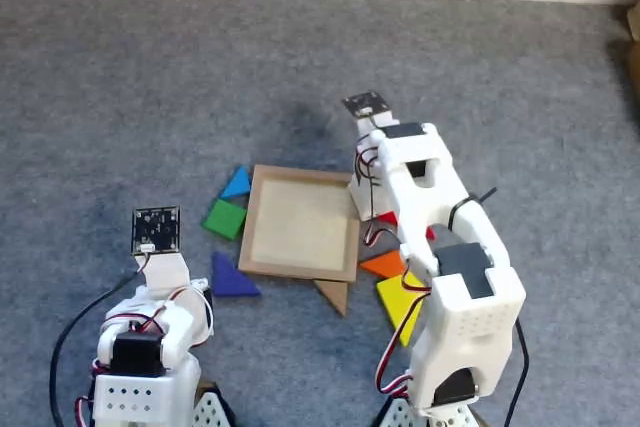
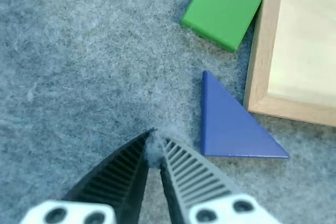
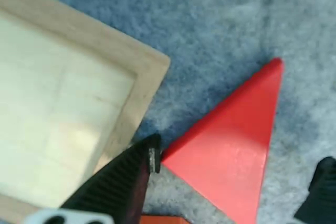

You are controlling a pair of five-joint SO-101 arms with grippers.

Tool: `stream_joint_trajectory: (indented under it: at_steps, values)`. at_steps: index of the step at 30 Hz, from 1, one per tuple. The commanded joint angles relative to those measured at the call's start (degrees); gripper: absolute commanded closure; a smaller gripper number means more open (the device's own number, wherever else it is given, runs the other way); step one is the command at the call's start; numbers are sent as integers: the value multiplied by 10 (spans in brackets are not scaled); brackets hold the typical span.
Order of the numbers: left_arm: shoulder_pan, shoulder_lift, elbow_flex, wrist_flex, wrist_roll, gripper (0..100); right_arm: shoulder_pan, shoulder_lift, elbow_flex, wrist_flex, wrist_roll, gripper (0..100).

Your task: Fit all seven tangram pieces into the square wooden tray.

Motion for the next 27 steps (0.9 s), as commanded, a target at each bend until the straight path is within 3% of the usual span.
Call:
stream_joint_trajectory:
  at_steps: [1, 8, 18, 27]
  values:
    - [-5, -6, 12, 3, -1, 995, 10, -30, 5, -5, -3, 643]
    - [-5, -6, 12, 3, -1, 995, 14, -33, 5, -5, 0, 759]
    - [-5, -6, 12, 3, -1, 995, 30, -43, -3, 35, 2, 808]
    - [-5, -6, 12, 3, -1, 995, 21, -150, -6, 39, 2, 808]
